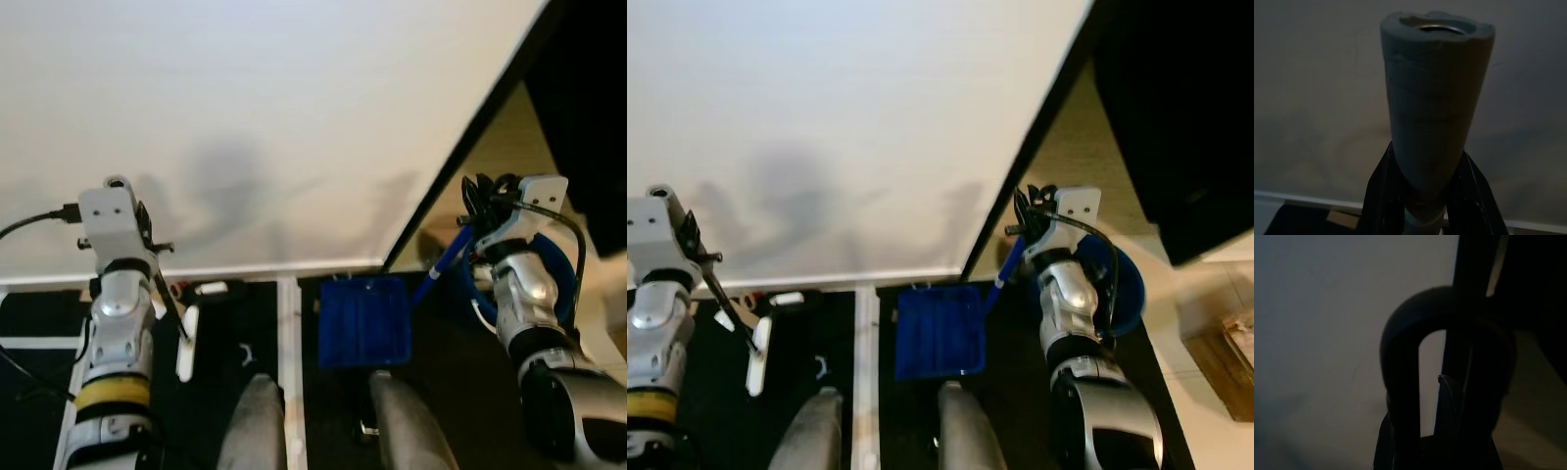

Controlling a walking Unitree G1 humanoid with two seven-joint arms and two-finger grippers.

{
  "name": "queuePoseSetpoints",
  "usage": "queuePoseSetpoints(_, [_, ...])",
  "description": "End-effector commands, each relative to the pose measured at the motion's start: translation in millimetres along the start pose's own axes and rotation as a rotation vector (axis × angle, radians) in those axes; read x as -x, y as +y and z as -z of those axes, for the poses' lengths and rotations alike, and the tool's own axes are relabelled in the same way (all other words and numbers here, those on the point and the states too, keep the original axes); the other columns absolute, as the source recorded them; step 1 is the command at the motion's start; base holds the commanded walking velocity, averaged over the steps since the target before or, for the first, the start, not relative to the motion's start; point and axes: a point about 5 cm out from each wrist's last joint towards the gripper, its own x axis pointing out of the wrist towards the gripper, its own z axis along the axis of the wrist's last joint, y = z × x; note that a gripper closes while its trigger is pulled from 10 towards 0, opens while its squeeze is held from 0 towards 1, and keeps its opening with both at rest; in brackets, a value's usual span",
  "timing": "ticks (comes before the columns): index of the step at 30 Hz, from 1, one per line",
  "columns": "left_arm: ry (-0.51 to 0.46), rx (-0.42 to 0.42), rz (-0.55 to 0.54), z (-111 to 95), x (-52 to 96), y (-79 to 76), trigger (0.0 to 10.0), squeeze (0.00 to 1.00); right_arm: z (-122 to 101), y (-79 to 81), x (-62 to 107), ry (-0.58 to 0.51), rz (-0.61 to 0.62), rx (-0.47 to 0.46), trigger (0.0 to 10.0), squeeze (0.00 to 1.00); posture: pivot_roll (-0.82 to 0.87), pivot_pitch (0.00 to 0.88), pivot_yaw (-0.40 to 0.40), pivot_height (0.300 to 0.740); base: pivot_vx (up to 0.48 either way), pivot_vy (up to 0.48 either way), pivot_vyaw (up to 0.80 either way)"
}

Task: Sweep floor

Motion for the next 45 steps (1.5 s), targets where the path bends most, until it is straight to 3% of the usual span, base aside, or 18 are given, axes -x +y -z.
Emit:
queuePoseSetpoints(1, [-0.009, -0.061, -0.029, -4.2, -1.2, 21.2, 10.0, 0.0, 1.3, 6.2, -3.7, 0.004, -0.008, -0.042, 10.0, 0.0, 0.19, 0.31, -0.08, 0.74, 0.0, 0.0, 0.0])
queuePoseSetpoints(6, [-0.071, -0.075, -0.011, -16.6, -3.1, 33.3, 10.0, 0.0, -2.9, 10.1, -10.8, -0.016, -0.01, -0.085, 10.0, 0.0, 0.21, 0.36, -0.072, 0.74, 0.0, 0.0, 0.0])
queuePoseSetpoints(12, [-0.116, -0.04, 0.021, -26.8, -7.9, 29.2, 10.0, 0.0, -16.1, 12.4, -23.4, -0.064, -0.018, -0.096, 10.0, 0.0, 0.2, 0.398, -0.071, 0.74, 0.0, 0.0, 0.0])
queuePoseSetpoints(14, [-0.124, -0.031, 0.034, -28.9, -9.0, 27.0, 10.0, 0.0, -19.8, 15.0, -26.4, -0.079, -0.033, -0.082, 10.0, 0.0, 0.2, 0.4, -0.069, 0.74, 0.0, 0.0, 0.0])
queuePoseSetpoints(20, [-0.157, 0.002, 0.102, -34.3, -11.2, 9.9, 10.0, 0.0, -25.6, 38.1, -31.3, -0.122, -0.12, 0.087, 10.0, 0.0, 0.21, 0.427, -0.061, 0.74, 0.0, 0.0, 0.0])
queuePoseSetpoints(25, [-0.161, 0.011, 0.111, -34.3, -10.7, 8.3, 10.0, 0.0, -22.4, 46.4, -30.7, -0.121, -0.123, 0.086, 10.0, 0.0, 0.21, 0.428, -0.06, 0.74, 0.0, 0.0, 0.0])
queuePoseSetpoints(28, [-0.162, 0.02, 0.12, -31.6, -8.7, 6.9, 10.0, 0.0, -3.2, 74.9, -17.3, -0.093, -0.161, 0.096, 10.0, 0.0, 0.21, 0.432, -0.063, 0.74, 0.0, 0.0, 0.0])
queuePoseSetpoints(30, [-0.162, 0.022, 0.121, -31.0, -8.0, 6.5, 10.0, 0.0, 2.7, 82.0, -11.8, -0.084, -0.174, 0.097, 10.0, 0.0, 0.21, 0.431, -0.063, 0.74, 0.0, 0.0, 0.0])
queuePoseSetpoints(32, [-0.161, 0.026, 0.128, -28.2, -5.8, 4.5, 10.0, 0.0, 18.0, 100.0, 5.5, -0.061, -0.224, 0.114, 10.0, 0.0, 0.2, 0.424, -0.066, 0.74, 0.0, 0.0, 0.0])
queuePoseSetpoints(37, [-0.158, 0.027, 0.131, -26.5, -4.9, 2.7, 10.0, 0.0, 24.7, 108.3, 14.2, -0.051, -0.254, 0.123, 10.0, 0.0, 0.2, 0.421, -0.066, 0.74, 0.0, 0.0, 0.0])
queuePoseSetpoints(40, [-0.13, 0.028, 0.118, -22.3, -8.7, -7.1, 10.0, 0.0, 29.2, 117.0, 21.0, -0.045, -0.288, 0.118, 10.0, 0.0, 0.19, 0.413, -0.068, 0.74, 0.0, 0.0, 0.0])
queuePoseSetpoints(45, [-0.109, 0.015, 0.043, -21.1, -26.4, -23.5, 10.0, 0.0, 26.8, 118.5, 18.4, -0.054, -0.284, 0.118, 10.0, 0.0, 0.14, 0.398, -0.076, 0.74, 0.0, 0.0, 0.0])
